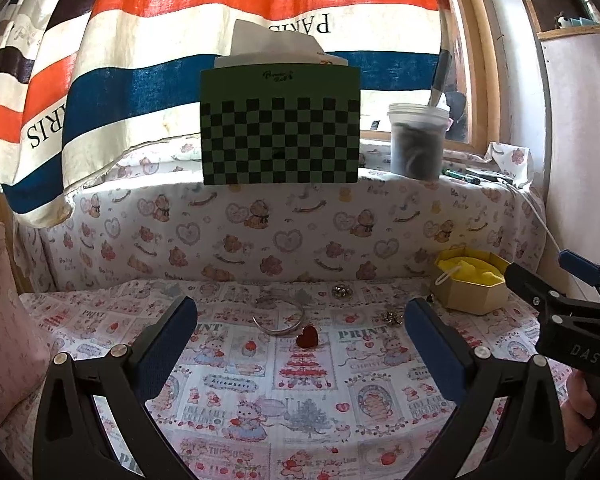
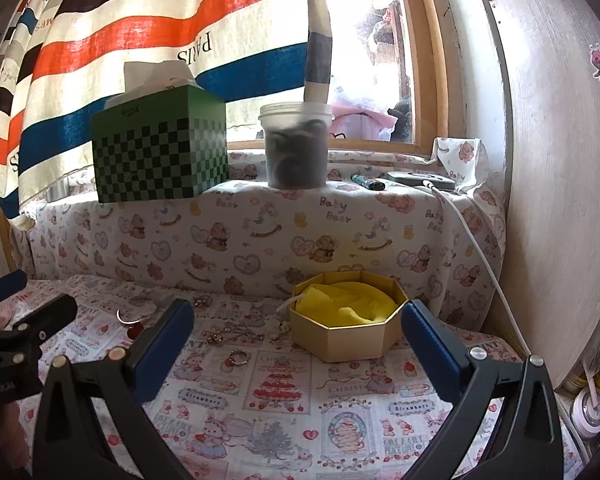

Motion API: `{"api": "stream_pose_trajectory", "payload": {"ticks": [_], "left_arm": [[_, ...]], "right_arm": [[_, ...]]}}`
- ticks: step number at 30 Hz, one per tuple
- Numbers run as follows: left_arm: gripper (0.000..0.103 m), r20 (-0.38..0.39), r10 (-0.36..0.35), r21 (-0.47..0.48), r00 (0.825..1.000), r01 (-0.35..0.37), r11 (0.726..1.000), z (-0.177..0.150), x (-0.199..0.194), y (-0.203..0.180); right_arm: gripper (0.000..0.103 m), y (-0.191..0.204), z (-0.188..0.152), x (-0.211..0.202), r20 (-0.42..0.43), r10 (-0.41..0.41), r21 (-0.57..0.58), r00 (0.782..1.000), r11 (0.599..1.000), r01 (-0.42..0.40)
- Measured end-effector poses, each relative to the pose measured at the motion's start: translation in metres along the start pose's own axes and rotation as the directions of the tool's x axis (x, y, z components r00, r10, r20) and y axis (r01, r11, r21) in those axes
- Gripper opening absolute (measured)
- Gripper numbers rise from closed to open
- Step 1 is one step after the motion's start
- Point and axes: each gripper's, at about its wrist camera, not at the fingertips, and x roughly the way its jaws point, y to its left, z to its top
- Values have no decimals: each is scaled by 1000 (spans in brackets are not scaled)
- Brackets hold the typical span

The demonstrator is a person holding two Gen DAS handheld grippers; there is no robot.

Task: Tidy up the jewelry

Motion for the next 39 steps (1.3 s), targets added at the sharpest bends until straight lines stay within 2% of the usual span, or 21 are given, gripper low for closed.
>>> {"api": "stream_pose_trajectory", "payload": {"ticks": [3,6,13,14,16,18,20,21,23,24,26,28,31,33,36,37,38,39], "left_arm": [[103,-29,-4,-3,1000,4,1000,0,4,2],[103,-127,-34,18,991,37,999,-1,19,-2],[103,-169,-30,-34,985,25,999,-3,29,12],[103,-195,-37,-45,980,29,999,-1,33,15],[103,-288,-88,-118,954,55,991,1,47,26],[103,-398,-146,-188,906,75,979,1,64,39],[103,-442,-186,-238,878,85,968,-1,73,50],[103,-447,-184,-244,876,79,967,-2,75,54],[103,-441,-147,-214,886,55,975,1,76,58],[103,-427,-126,-189,896,47,981,3,74,58],[103,-401,-141,-207,905,60,977,8,70,63],[103,-384,-175,-234,907,88,968,12,68,69],[103,-375,-170,-239,911,82,967,16,67,78],[103,-381,-137,-236,914,47,971,17,70,84],[103,-409,-75,-204,909,-10,979,15,77,88],[103,-432,-23,-160,902,-51,986,13,81,87],[101,-457,38,-103,889,-96,990,12,83,85],[100,-460,66,-77,885,-114,990,10,84,84]], "right_arm": [[103,0,0,0,0,0,3,1000,1000,0],[103,1,0,1,-12,0,5,1000,1000,0],[103,-9,0,11,-70,17,58,997,998,-13],[103,-10,0,13,-80,21,65,997,998,-16],[103,-12,0,16,-101,39,76,994,997,-32],[103,-12,0,18,-117,51,86,992,995,-41],[103,-13,0,21,-139,79,91,987,994,-66],[103,-13,-1,23,-151,89,95,985,993,-75],[103,-14,-2,28,-191,109,100,976,991,-91],[103,-15,-3,33,-216,133,110,967,988,-111],[98,-16,-6,43,-278,163,135,946,982,-130],[90,-18,-9,52,-338,204,180,919,972,-150],[75,-14,-7,61,-412,214,198,886,970,-142],[70,-2,-5,67,-475,186,148,860,980,-130],[63,20,-6,83,-588,131,76,798,991,-106],[58,28,-7,90,-615,131,72,778,991,-110],[56,32,-6,94,-625,132,70,769,991,-114],[53,38,-5,101,-639,122,63,760,992,-107]]}}
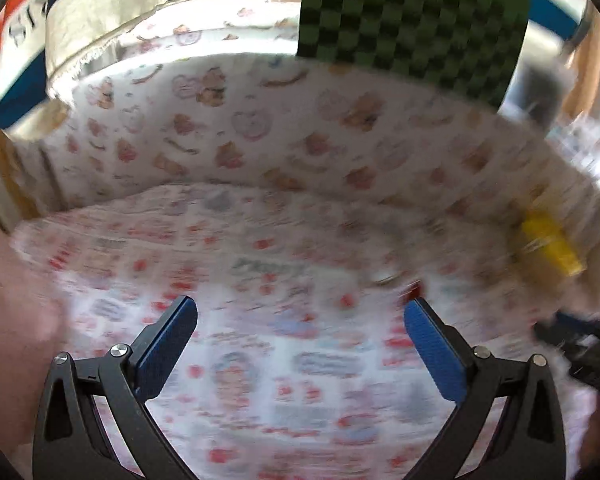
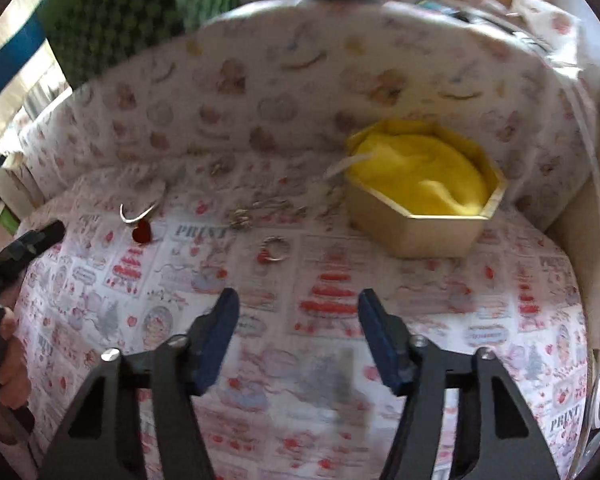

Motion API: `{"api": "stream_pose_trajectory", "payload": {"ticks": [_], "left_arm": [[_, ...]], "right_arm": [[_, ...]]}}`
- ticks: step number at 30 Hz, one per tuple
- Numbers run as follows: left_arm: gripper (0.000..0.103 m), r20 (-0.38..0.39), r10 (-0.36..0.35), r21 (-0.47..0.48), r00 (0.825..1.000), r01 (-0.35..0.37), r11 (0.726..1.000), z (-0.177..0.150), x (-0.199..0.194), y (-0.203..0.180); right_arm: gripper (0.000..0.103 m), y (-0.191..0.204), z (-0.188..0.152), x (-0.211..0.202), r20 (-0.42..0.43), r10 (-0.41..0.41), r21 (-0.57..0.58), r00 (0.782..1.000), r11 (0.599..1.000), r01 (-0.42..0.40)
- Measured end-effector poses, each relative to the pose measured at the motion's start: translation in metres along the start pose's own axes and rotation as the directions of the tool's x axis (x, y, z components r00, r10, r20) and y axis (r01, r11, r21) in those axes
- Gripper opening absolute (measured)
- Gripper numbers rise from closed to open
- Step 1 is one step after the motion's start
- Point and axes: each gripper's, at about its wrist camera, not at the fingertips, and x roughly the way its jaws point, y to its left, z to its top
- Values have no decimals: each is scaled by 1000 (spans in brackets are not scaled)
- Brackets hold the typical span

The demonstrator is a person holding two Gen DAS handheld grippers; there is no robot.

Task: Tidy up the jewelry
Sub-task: 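Lower the right tool onto the silver ring and close its fingers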

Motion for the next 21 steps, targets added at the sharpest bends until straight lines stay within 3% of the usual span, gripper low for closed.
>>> {"api": "stream_pose_trajectory", "payload": {"ticks": [6,10,17,21], "left_arm": [[100,33,-21,17,999,20,1000,-1,-5,1],[100,49,19,17,999,-20,1000,1,-7,1],[100,49,65,15,997,-66,998,0,0,3],[100,40,32,3,999,-32,999,-1,1,6]], "right_arm": [[40,18,27,25,-36,-82,-37,996,996,81],[32,12,32,45,-99,-66,-7,993,998,65],[18,28,25,47,-69,-80,-82,994,994,74],[18,26,16,42,-51,-47,-60,998,997,44]]}}
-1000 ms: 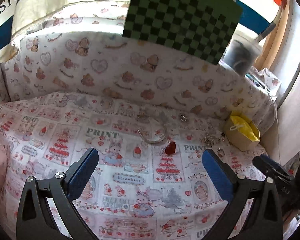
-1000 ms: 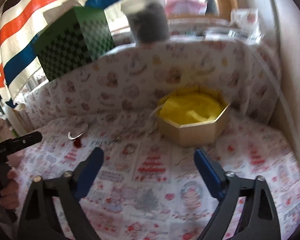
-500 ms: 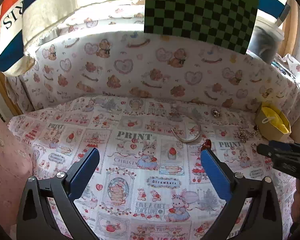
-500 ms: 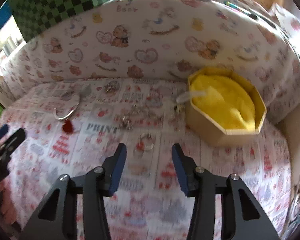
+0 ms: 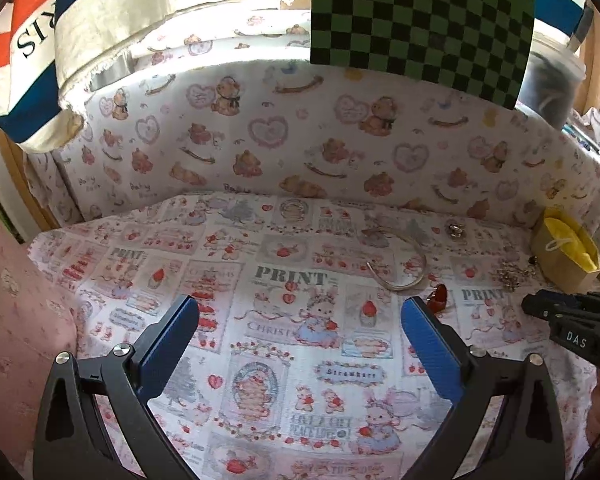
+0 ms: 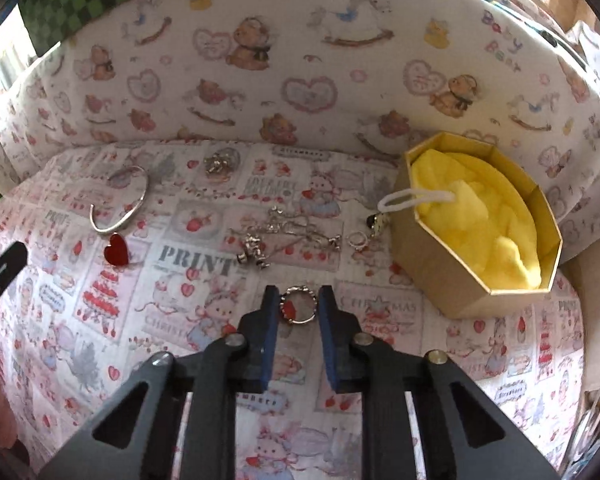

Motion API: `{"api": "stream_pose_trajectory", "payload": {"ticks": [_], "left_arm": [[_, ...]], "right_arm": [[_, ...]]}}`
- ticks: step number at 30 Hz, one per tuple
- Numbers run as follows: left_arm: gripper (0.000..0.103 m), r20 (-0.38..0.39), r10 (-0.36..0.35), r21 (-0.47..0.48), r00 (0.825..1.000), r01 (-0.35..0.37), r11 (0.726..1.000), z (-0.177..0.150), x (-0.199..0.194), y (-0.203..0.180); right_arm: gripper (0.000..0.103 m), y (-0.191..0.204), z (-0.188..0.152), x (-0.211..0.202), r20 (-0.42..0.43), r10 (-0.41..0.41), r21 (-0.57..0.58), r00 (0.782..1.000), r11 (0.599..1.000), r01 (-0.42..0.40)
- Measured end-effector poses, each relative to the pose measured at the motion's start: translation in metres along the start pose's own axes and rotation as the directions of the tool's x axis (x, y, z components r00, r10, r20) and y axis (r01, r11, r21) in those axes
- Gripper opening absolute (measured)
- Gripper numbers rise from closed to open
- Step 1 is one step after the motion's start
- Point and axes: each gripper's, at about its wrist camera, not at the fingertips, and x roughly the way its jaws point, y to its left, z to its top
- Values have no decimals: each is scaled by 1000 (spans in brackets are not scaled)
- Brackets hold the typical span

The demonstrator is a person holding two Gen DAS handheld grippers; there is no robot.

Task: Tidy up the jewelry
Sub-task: 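Lower the right tool onto the silver ring and close its fingers, then lower the left tool onto the silver bangle and grasp it while the right tool holds the ring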

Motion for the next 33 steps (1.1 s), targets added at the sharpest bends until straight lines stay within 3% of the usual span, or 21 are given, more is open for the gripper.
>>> {"api": "stream_pose_trajectory", "payload": {"ticks": [5,11,17,21,26,28,30,33], "left_arm": [[101,7,51,-20,999,-51,999,-3,-2,3],[100,-53,-32,-26,998,31,999,-2,2,2],[100,-136,-93,13,986,95,995,23,6,-15],[100,-210,-59,91,976,79,993,50,25,-35],[94,-331,-135,181,934,203,962,66,59,-62],[90,-322,-81,241,943,165,956,67,69,-73],[89,-315,-75,308,946,176,935,67,77,-84],[82,-353,-106,330,930,230,916,67,91,-91]], "right_arm": [[18,-22,-29,-34,129,90,24,988,995,-94],[18,-53,-34,-46,161,77,36,984,996,-84],[18,-91,-28,-64,199,144,110,969,980,-168],[18,-98,-27,-83,238,156,99,959,978,-184],[18,-87,-27,-91,254,153,87,955,980,-181],[18,-88,-27,-92,255,147,89,956,981,-175],[18,-90,-27,-92,252,144,97,957,980,-173],[18,-84,-25,-88,252,141,108,957,979,-173]]}}
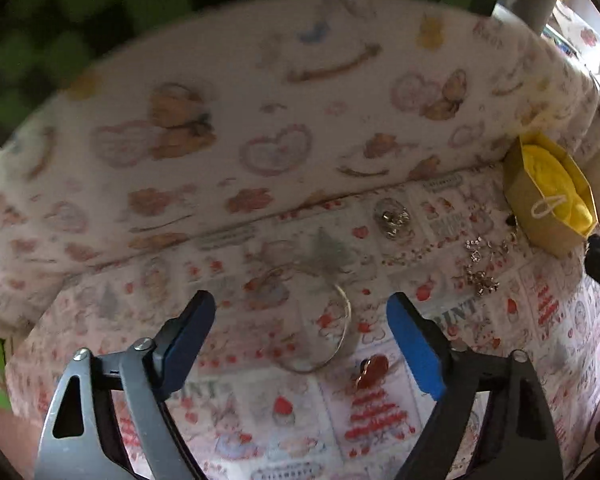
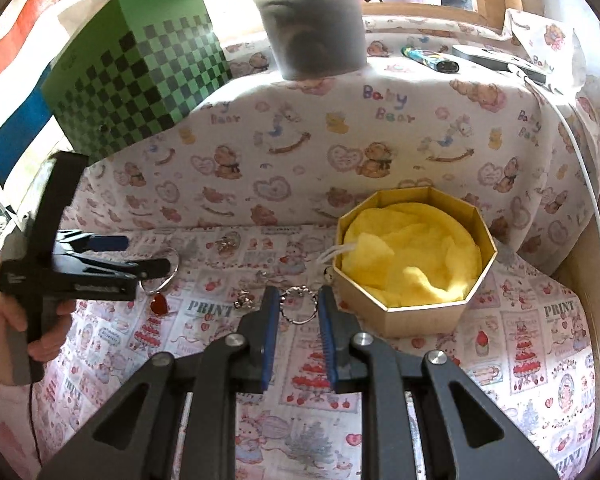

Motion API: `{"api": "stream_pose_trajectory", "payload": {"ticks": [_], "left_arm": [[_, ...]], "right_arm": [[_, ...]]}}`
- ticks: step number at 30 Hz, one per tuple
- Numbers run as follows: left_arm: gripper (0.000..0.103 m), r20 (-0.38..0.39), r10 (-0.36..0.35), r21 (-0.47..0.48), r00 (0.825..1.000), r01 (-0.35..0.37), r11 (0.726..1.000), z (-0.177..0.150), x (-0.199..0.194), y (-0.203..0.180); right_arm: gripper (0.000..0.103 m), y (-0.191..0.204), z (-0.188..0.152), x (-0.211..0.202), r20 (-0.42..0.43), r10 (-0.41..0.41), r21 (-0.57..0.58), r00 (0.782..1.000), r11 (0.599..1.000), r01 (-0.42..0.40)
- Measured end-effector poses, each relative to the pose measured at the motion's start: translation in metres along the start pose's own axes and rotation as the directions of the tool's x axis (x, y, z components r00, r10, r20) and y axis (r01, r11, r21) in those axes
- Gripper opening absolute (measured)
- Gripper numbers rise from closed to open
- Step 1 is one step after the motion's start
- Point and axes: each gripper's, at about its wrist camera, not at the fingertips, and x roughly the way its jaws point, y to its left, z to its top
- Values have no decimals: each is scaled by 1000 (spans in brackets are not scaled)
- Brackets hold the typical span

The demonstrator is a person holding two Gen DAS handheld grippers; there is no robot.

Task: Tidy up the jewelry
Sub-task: 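Lower the left tool onto the silver bangle and grasp it while the right tool holds the ring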

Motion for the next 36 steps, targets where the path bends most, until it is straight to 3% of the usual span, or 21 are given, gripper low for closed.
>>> {"api": "stream_pose_trajectory", "payload": {"ticks": [4,7,10,13,17,23,26,31,33,36], "left_arm": [[72,-13,1,-1,1000,-1,1000,7,14,4],[58,-13,-29,-19,1000,29,999,8,21,7],[56,32,16,-64,999,-14,998,8,19,16],[56,42,40,-79,998,-36,996,4,18,25],[56,57,122,-122,991,-114,986,-8,13,42],[56,26,58,-249,998,-50,967,-27,8,85],[55,14,52,-243,999,-47,969,-43,4,95],[55,44,-40,-163,998,47,986,-76,-17,83],[55,45,-2,-117,999,8,993,-85,-21,64],[55,65,121,-61,990,-117,991,-83,-20,31]], "right_arm": [[18,-2,1,-3,5,-6,6,1000,1000,6],[18,-2,1,-3,2,-9,6,1000,1000,9],[18,-1,0,-4,2,-5,0,1000,1000,5],[18,0,-1,-5,2,0,-3,1000,1000,0],[18,1,-1,-6,7,3,-6,1000,1000,-3],[18,0,-2,-7,6,9,-2,1000,1000,-9],[18,0,-1,-9,9,15,-1,1000,1000,-15],[18,0,-2,-9,6,15,1,1000,1000,-15],[18,0,-2,-7,2,15,4,1000,1000,-15],[18,0,-3,-5,-4,10,6,1000,1000,-10]]}}
